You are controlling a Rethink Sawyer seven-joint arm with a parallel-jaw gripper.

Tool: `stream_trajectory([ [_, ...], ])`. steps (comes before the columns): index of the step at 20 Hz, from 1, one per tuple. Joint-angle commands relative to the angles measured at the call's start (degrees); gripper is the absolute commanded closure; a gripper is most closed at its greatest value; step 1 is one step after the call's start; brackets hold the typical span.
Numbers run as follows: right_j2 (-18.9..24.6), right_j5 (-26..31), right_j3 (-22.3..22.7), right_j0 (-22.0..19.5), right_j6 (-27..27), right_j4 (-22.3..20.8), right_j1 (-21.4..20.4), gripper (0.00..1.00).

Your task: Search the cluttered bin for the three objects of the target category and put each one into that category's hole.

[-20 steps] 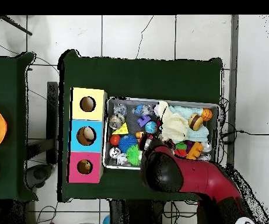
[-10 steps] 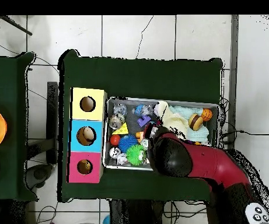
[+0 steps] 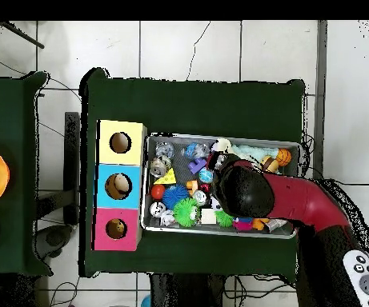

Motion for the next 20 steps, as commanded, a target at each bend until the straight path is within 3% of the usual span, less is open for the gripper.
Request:
stream_trajectory([
  [1, 4.2, 8.2, -8.6, -1.0, -9.9, -4.1, 5.4, 0.00],
  [7, 6.2, 11.3, -9.2, -3.1, -11.9, -3.6, 4.7, 0.00],
  [20, 9.5, 13.5, -17.9, -6.2, -16.7, -7.8, 12.4, 0.00],
])
